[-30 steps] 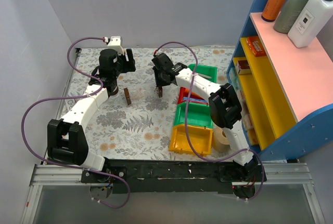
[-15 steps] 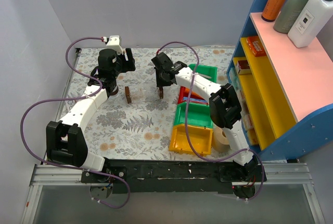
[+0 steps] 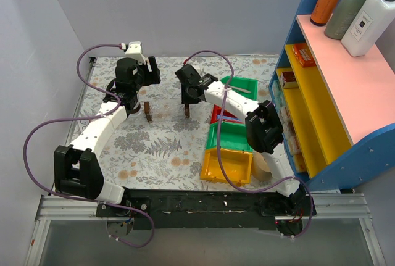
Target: Prepare toiletry sets of a toothbrush and toothpaste on the tray
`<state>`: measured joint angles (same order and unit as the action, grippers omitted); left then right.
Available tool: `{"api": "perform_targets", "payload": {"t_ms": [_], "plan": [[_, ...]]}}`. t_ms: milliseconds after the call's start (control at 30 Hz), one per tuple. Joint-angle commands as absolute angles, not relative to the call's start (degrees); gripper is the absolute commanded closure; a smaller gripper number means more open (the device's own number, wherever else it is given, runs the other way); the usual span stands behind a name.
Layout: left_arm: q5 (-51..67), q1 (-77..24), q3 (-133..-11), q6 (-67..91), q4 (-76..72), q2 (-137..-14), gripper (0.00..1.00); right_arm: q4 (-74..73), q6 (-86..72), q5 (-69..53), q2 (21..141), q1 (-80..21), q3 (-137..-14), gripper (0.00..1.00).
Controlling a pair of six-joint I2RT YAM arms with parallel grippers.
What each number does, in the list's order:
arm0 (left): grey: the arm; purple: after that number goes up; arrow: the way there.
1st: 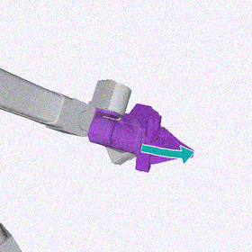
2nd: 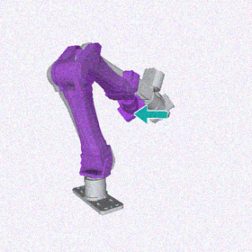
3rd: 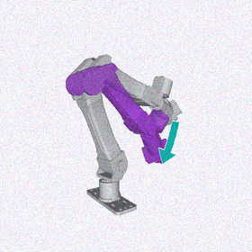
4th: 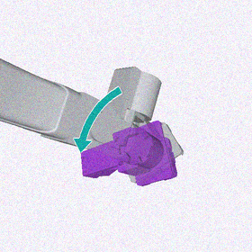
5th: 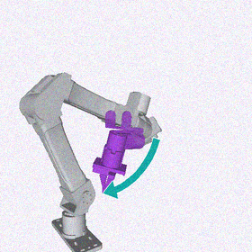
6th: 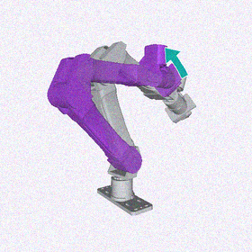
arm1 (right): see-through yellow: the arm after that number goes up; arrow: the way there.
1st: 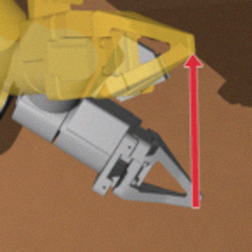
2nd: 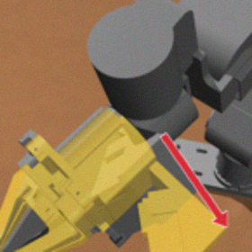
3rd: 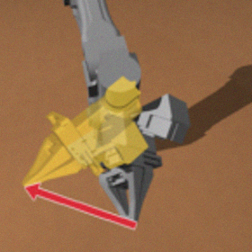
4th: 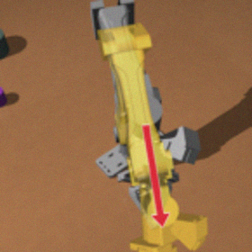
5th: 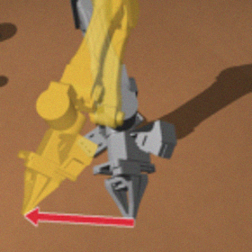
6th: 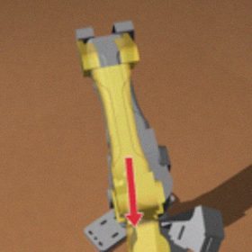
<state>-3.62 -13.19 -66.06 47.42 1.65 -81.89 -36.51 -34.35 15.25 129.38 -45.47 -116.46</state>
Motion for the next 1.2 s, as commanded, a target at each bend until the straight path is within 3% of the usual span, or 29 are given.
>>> {"api": "perform_targets", "payload": {"t_ms": [0, 933, 1167], "plan": [[-2.9, -12.8, -65.9, 47.7, 1.1, -78.8, 0.3, -32.6, -38.3, 15.9, 129.3, -45.9, -118.4, 0.99], [-1.6, -12.8, -66.4, 48.6, 1.6, -79.5, 0.3, -30.2, -44.5, 16.8, 129.3, -46.7, -116.1, 0.98], [-1.1, -12.8, -66.4, 48.9, 1.6, -79.5, 0.3, -29.5, -45.1, 17.2, 129.3, -47.3, -116.2, 0.94]]}}
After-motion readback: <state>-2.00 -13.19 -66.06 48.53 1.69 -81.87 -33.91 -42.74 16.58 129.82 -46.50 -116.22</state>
